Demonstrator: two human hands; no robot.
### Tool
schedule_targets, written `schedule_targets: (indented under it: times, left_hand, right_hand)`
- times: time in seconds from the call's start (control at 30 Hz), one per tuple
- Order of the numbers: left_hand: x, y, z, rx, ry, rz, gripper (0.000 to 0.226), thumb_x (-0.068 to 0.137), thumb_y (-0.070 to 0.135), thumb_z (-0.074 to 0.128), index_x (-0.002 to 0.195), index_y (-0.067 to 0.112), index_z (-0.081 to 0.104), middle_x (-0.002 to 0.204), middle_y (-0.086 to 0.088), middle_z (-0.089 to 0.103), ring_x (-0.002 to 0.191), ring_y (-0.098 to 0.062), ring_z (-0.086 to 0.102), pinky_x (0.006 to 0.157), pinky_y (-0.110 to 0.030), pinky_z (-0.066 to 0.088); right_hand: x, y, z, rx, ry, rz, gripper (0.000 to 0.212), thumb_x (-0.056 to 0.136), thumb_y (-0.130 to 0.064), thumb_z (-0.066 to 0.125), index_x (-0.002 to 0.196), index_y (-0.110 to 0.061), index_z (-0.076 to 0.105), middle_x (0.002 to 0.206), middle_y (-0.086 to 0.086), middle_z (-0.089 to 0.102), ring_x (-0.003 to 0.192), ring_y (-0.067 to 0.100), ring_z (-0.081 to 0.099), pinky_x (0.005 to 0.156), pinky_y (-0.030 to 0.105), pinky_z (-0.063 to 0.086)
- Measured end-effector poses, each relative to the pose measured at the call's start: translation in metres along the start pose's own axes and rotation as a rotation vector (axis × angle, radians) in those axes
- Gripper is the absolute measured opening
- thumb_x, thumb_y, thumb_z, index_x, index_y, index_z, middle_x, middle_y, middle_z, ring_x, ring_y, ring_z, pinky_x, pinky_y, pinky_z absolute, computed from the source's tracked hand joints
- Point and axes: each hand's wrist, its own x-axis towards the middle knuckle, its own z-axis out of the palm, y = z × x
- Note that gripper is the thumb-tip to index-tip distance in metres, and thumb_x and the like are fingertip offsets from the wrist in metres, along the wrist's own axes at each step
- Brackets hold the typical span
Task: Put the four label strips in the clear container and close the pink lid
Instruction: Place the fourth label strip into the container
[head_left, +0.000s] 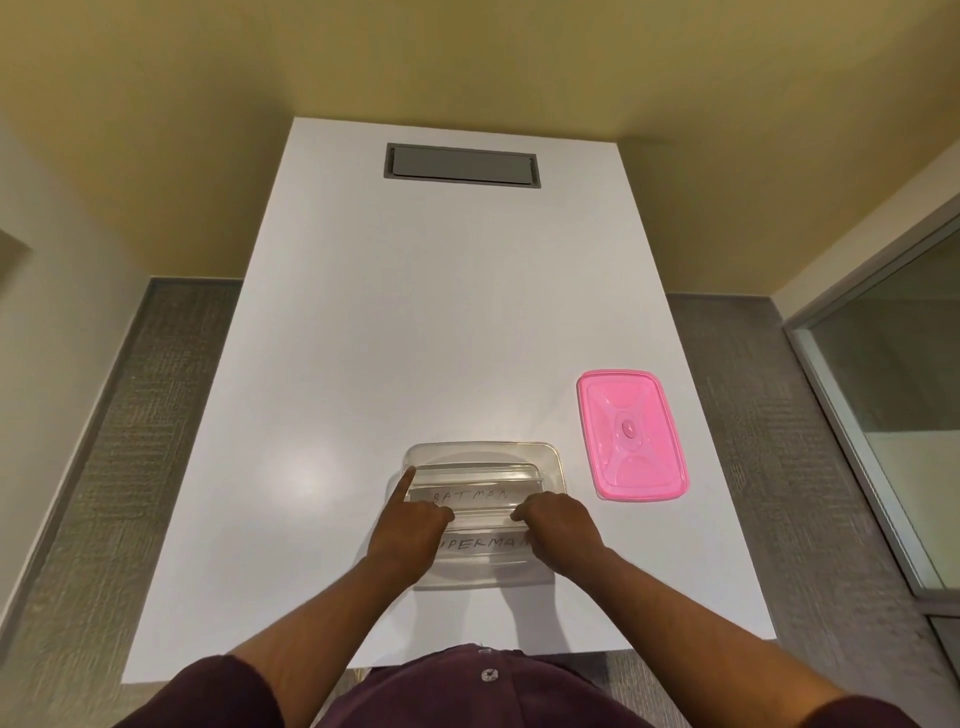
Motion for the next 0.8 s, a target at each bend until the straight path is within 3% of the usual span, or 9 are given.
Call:
schedule_targets:
  times: [0.13, 0.27, 0.37, 0.43, 0.53, 0.63, 0.8]
  left_hand:
    - [0.0, 0.0, -0.001, -0.034, -0.009, -0.004, 0.045, 0.09, 0.01, 0.05, 0.128, 0.028, 0.061, 0.111, 0.003, 0.075, 0.113, -0.013, 0.067, 0.123, -0.038, -0.018]
    - [0.001, -0.003, -0.002, -0.095, -0.012, 0.028, 0.036, 0.094, 0.024, 0.053, 0.129, 0.028, 0.061, 0.118, 0.005, 0.073, 0.121, -0.012, 0.062, 0.124, -0.038, -0.015]
    - [0.002, -0.004, -0.005, -0.226, 0.044, 0.058, 0.033, 0.096, 0.032, 0.054, 0.127, 0.028, 0.063, 0.124, 0.009, 0.07, 0.123, -0.011, 0.06, 0.126, -0.037, 0.009]
    - [0.004, -0.002, -0.01, -0.414, 0.142, 0.04, 0.025, 0.095, 0.03, 0.057, 0.117, 0.027, 0.069, 0.117, 0.011, 0.073, 0.114, -0.012, 0.064, 0.108, -0.029, 0.038]
    - [0.015, 0.005, -0.022, -0.614, 0.222, -0.017, 0.015, 0.092, 0.025, 0.06, 0.098, 0.028, 0.073, 0.097, 0.014, 0.076, 0.092, -0.004, 0.068, 0.08, -0.024, 0.051]
    - [0.037, 0.019, -0.034, -0.78, 0.235, -0.055, 0.011, 0.089, 0.024, 0.064, 0.092, 0.027, 0.074, 0.086, 0.015, 0.075, 0.082, 0.0, 0.068, 0.077, -0.025, 0.055]
    - [0.086, 0.055, -0.058, -0.981, 0.24, -0.07, 0.01, 0.088, 0.019, 0.067, 0.09, 0.024, 0.076, 0.086, 0.012, 0.076, 0.081, 0.0, 0.069, 0.079, -0.023, 0.056]
  right_hand:
    - [0.001, 0.0, 0.001, -0.013, -0.004, 0.012, 0.042, 0.092, -0.01, 0.063, 0.131, -0.024, 0.067, 0.129, 0.007, 0.069, 0.116, 0.033, 0.065, 0.096, 0.041, 0.053]
    - [0.0, 0.005, 0.0, 0.112, 0.042, 0.029, 0.041, 0.091, -0.026, 0.071, 0.132, -0.025, 0.067, 0.132, 0.004, 0.069, 0.122, 0.029, 0.063, 0.101, 0.038, 0.05]
    - [-0.006, 0.011, -0.01, 0.332, 0.148, 0.054, 0.032, 0.089, -0.032, 0.074, 0.121, -0.024, 0.074, 0.122, -0.003, 0.075, 0.113, 0.018, 0.067, 0.098, 0.033, 0.051]
    - [-0.01, 0.015, -0.019, 0.497, 0.254, 0.104, 0.019, 0.087, -0.031, 0.077, 0.104, -0.023, 0.081, 0.101, -0.007, 0.08, 0.091, 0.01, 0.072, 0.086, 0.029, 0.055]
    - [-0.013, 0.022, -0.032, 0.727, 0.383, 0.236, 0.007, 0.086, -0.028, 0.078, 0.087, -0.023, 0.082, 0.08, -0.011, 0.079, 0.074, 0.001, 0.071, 0.075, 0.026, 0.058]
    - [-0.01, 0.038, -0.042, 0.934, 0.451, 0.354, 0.006, 0.086, -0.023, 0.076, 0.082, -0.022, 0.08, 0.072, -0.009, 0.077, 0.073, 0.006, 0.073, 0.076, 0.034, 0.061]
    - [0.0, 0.08, -0.05, 1.099, 0.476, 0.542, 0.015, 0.088, -0.018, 0.072, 0.076, -0.025, 0.077, 0.072, -0.006, 0.077, 0.075, 0.013, 0.073, 0.083, 0.041, 0.061]
